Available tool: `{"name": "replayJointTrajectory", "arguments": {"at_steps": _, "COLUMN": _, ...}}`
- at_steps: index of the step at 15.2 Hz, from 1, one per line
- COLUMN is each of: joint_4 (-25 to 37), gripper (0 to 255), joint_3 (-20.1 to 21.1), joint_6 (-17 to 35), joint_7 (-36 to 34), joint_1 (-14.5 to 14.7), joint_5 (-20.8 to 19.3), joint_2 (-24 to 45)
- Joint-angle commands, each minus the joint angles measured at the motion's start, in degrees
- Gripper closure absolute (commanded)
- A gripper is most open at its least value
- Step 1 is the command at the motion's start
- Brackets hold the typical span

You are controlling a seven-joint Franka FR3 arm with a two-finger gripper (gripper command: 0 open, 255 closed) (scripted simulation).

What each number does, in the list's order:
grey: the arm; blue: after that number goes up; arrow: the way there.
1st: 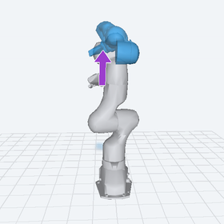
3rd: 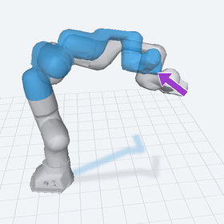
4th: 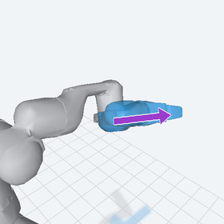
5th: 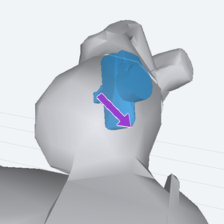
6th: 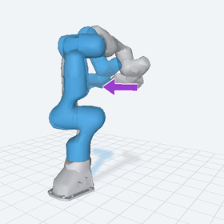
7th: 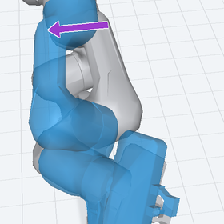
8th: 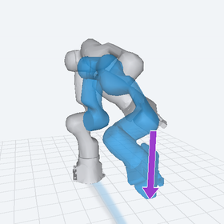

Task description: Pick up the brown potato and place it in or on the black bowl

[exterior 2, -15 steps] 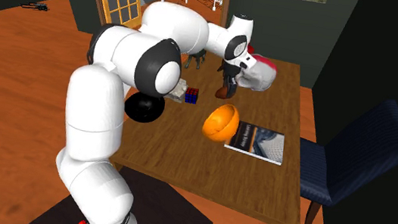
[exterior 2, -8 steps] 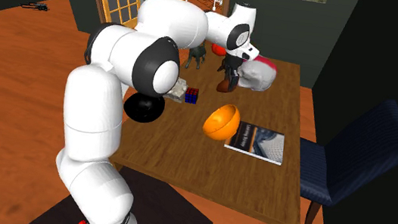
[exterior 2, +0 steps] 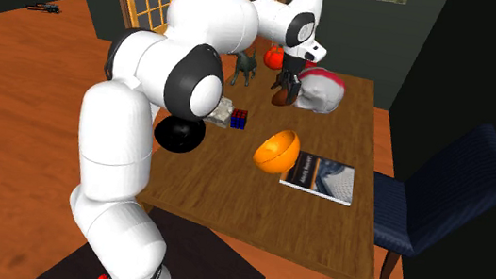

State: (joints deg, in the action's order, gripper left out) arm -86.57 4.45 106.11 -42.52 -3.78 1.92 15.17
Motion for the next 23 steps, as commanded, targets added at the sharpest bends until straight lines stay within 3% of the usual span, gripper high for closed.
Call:
{"name": "replayJointTrajectory", "arguments": {"at_steps": 1, "joint_4": 0.9, "gripper": 255, "joint_3": 0.0, "joint_6": -1.1, "joint_7": 0.0, "joint_1": 0.0, "joint_5": 0.0, "joint_2": -0.1}}
{"name": "replayJointTrajectory", "arguments": {"at_steps": 11, "joint_4": -23.4, "gripper": 255, "joint_3": 3.4, "joint_6": 4.6, "joint_7": -6.9, "joint_1": 3.8, "joint_5": 1.3, "joint_2": -19.2}}
{"name": "replayJointTrajectory", "arguments": {"at_steps": 23, "joint_4": -41.4, "gripper": 255, "joint_3": 9.9, "joint_6": 4.9, "joint_7": -17.0, "joint_1": 9.7, "joint_5": 5.5, "joint_2": -37.8}}
